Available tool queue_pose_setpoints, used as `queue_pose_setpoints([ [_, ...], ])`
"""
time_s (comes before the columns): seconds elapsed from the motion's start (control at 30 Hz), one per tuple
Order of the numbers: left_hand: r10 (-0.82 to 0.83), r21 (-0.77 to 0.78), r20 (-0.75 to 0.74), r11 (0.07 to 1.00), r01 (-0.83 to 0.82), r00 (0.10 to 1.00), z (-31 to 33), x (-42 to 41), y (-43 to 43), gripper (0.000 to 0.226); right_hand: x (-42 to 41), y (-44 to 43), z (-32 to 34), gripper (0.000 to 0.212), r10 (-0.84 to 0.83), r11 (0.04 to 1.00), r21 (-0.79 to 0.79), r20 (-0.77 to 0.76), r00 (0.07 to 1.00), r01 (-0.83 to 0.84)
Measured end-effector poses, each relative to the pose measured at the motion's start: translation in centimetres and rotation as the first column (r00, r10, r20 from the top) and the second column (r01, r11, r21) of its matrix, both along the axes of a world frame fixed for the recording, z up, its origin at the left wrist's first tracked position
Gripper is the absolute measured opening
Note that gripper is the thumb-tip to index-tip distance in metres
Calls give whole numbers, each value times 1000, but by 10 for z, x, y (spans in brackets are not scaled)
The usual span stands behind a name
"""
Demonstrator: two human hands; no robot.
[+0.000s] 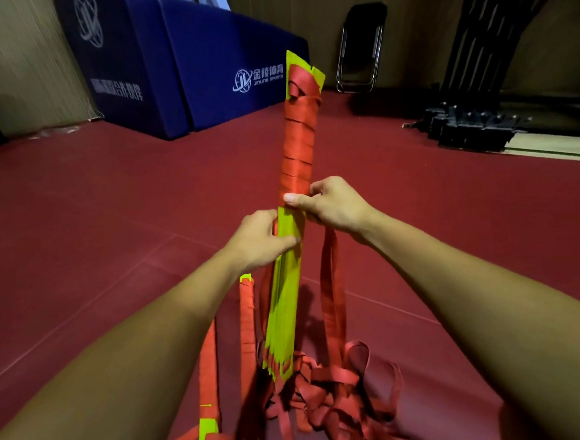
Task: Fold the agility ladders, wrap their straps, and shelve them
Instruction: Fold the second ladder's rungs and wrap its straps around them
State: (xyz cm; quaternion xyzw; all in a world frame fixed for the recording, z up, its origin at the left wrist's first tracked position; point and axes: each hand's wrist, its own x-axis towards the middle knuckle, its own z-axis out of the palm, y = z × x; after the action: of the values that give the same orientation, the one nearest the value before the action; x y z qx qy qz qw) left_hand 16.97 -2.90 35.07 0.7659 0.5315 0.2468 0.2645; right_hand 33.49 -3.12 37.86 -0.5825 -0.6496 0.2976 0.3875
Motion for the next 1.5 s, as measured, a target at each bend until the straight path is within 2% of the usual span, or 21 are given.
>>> queue_pose_setpoints([
  [0.1, -46, -180, 177, 980, 78, 983, -11, -4, 8, 61, 3, -6, 3, 28, 148, 985, -65, -130, 980, -157],
  [0.17, -60, -236, 267, 963, 126, 962, -20, -6, 17, 70, 5, -8, 6, 16, 208, 966, -96, -253, 945, -239],
  [0.2, -60, -249, 284, 959, 134, 957, -17, -5, 14, 68, 6, -8, 7, 12, 211, 959, -114, -315, 925, -258],
  [0.27, -57, -240, 329, 960, 142, 943, -3, -3, 1, 50, 5, -6, 7, 10, 184, 957, -145, -369, 911, -252],
  [0.33, -51, -237, 349, 961, 141, 936, 1, -3, -1, 28, 5, -6, 7, 14, 160, 966, -145, -311, 937, -213],
  [0.47, -59, -249, 372, 955, 161, 926, 4, -4, 1, 27, 7, -7, 6, 23, 136, 987, -57, -212, 968, -151],
  [0.53, -55, -254, 330, 956, 145, 942, 3, -1, 0, 38, 6, -5, 6, 25, 92, 995, -15, -192, 977, -97],
  [0.6, -50, -170, 140, 983, 74, 989, 0, 1, -4, 62, 0, -2, 4, 28, 40, 999, 31, -157, 987, -36],
  [0.67, 36, -46, -5, 998, -37, 999, -2, 3, -8, 79, -5, 1, 2, 34, -50, 996, 76, -53, 997, 54],
  [0.73, 137, 13, 1, 990, -137, 991, 0, 8, -10, 84, -8, 1, 2, 45, -168, 982, 95, 34, 985, 164],
  [0.77, 164, 24, 0, 986, -164, 987, 1, 11, -10, 78, -9, 1, 2, 49, -215, 972, 104, 53, 975, 209],
  [0.87, 148, 67, -86, 988, -142, 985, 3, 15, -8, 37, -11, 1, 2, 51, -287, 953, 118, 47, 957, 280],
  [0.93, 101, 74, -72, 993, -95, 992, 3, 14, -9, 23, -12, 2, 0, 50, -307, 947, 108, 35, 951, 302],
  [1.03, 96, 37, -1, 995, -96, 995, 0, 8, -7, 26, -7, 1, 0, 37, -157, 986, 49, -56, 986, 160],
  [1.13, 153, -154, 220, 981, -120, 963, 1, -3, -2, 32, 3, -9, 11, 22, 97, 994, -40, -95, 991, -101],
  [1.23, 89, -283, 388, 959, 27, 917, 5, -9, -6, 36, 9, -14, 14, 21, 189, 973, -105, -145, 971, -205],
  [1.3, 38, -289, 402, 953, 87, 915, 8, -11, -9, 39, 9, -14, 11, 19, 216, 964, -102, -228, 950, -244],
  [1.4, -9, -291, 398, 947, 135, 917, 8, -10, -8, 45, 4, -12, 8, 11, 209, 972, -50, -251, 945, -228],
  [1.5, -82, -177, 245, 976, 127, 966, 1, -7, -4, 56, -1, -8, 5, 26, 113, 992, -35, -205, 972, -123],
])
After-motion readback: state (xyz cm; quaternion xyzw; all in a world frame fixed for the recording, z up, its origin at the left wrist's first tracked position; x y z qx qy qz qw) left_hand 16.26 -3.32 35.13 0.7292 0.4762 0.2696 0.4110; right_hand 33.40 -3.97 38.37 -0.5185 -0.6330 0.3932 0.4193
